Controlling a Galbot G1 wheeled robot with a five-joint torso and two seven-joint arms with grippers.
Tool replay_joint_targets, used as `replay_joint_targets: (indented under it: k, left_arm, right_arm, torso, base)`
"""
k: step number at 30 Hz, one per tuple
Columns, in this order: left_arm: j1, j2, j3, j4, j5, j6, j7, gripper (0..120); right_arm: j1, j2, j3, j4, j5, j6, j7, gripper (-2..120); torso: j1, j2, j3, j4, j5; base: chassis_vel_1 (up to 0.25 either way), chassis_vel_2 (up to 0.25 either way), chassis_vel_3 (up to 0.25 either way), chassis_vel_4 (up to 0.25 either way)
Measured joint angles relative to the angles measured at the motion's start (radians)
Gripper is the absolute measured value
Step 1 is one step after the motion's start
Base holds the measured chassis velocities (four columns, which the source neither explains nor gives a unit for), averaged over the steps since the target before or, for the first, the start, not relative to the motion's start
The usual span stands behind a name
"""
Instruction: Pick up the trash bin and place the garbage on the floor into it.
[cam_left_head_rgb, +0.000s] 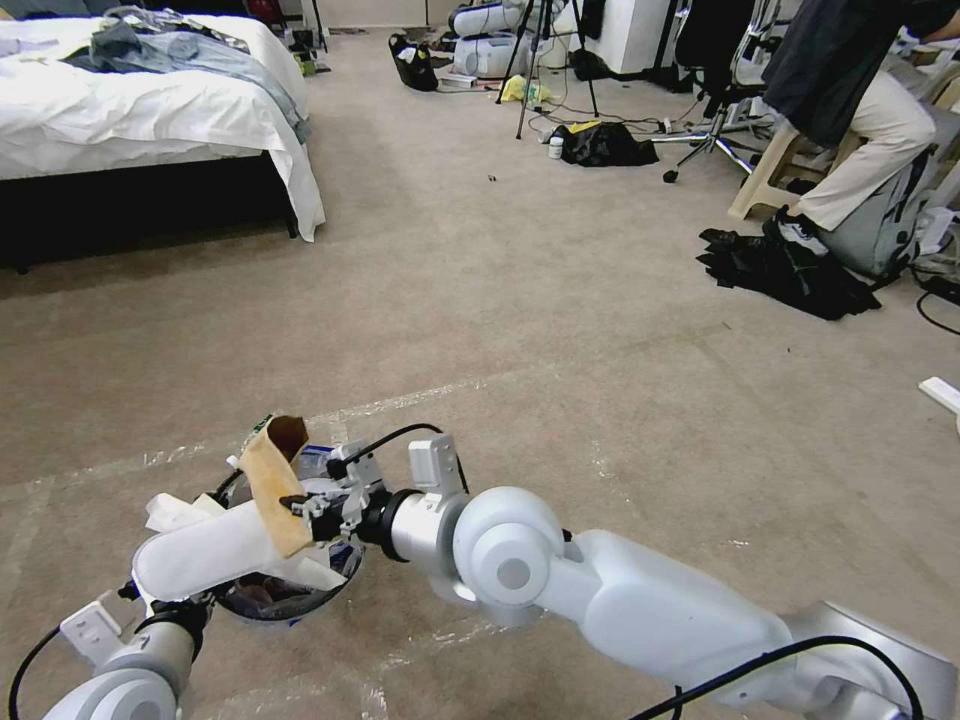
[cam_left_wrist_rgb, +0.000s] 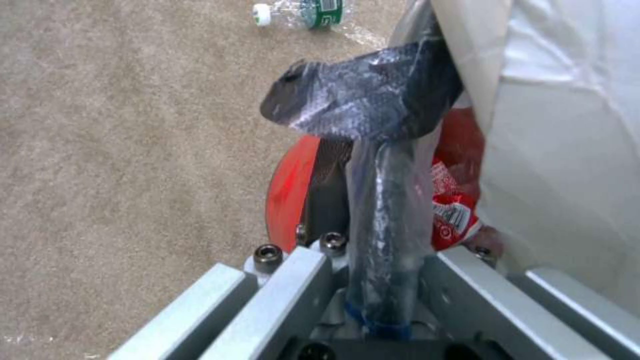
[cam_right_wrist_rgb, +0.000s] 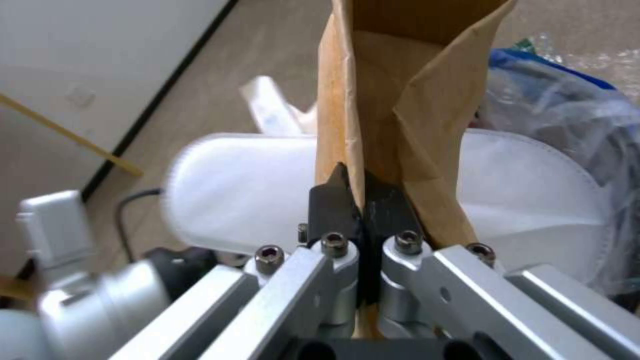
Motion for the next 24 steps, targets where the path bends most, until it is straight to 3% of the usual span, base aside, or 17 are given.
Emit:
replay_joint_targets:
  k: [11,24]
  left_arm:
    - [0.009,-0.001,-0.007,-0.007,-0.005,-0.002,0.000,0]
    - [0.001,-0.008,0.001,0.004,0.001,-0.004,0.001,0]
  right_arm:
    - [-0.010,0.044,-0.048,-0.119,-0.072,0.025,-0.033,0]
    - [-0.015,0.042,-0.074,-0.122,-0.129,0.038,-0.047,0]
  torso:
    - [0.000,0.000,0.000,0.0001,0.0000]
    - [0.000,0.000,0.000,0.0000,0.0001]
  base:
    - [0.000,0.000,0.000,0.000]
    - [0.000,0.000,0.000,0.000]
